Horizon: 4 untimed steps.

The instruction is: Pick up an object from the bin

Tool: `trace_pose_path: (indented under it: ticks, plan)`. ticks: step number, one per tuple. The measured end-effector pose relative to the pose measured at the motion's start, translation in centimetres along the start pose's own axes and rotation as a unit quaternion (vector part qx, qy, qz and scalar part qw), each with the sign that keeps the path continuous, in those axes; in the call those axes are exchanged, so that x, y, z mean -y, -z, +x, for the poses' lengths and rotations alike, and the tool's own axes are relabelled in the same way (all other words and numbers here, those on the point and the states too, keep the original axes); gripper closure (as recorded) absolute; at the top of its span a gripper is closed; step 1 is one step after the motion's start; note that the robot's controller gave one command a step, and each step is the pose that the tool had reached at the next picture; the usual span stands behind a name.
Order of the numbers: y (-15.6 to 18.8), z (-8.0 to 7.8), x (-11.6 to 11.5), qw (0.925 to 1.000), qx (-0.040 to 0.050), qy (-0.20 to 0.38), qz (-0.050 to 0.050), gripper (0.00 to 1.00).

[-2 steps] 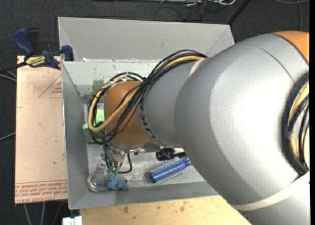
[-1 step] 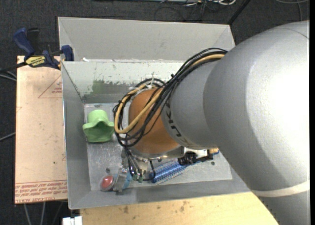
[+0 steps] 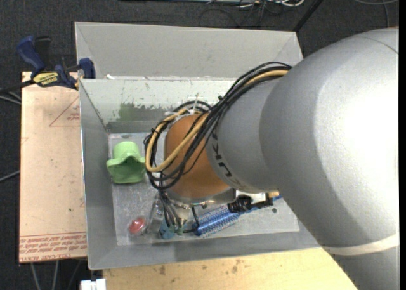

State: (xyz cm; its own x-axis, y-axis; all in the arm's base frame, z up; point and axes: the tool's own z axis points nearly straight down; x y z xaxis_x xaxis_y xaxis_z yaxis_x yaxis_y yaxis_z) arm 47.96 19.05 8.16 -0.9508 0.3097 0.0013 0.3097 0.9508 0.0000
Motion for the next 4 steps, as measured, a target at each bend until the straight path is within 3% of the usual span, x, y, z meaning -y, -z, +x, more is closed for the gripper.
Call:
trace_pose_path:
  ticks: [1,2,3,4]
  plan:
    - [12.1,-0.5,-1.3,0.9999,0.0041,0.009,-0.003,1.00]
    - [8.1,0.8,-3.8,1.0000,-0.0010,0.008,0.000,1.00]
    - [7.6,-2.0,-6.8,0.9997,0.0023,0.024,-0.001,1.00]
    - [2.6,-7.5,-7.3,0.9995,0.0014,0.031,0.000,1.00]
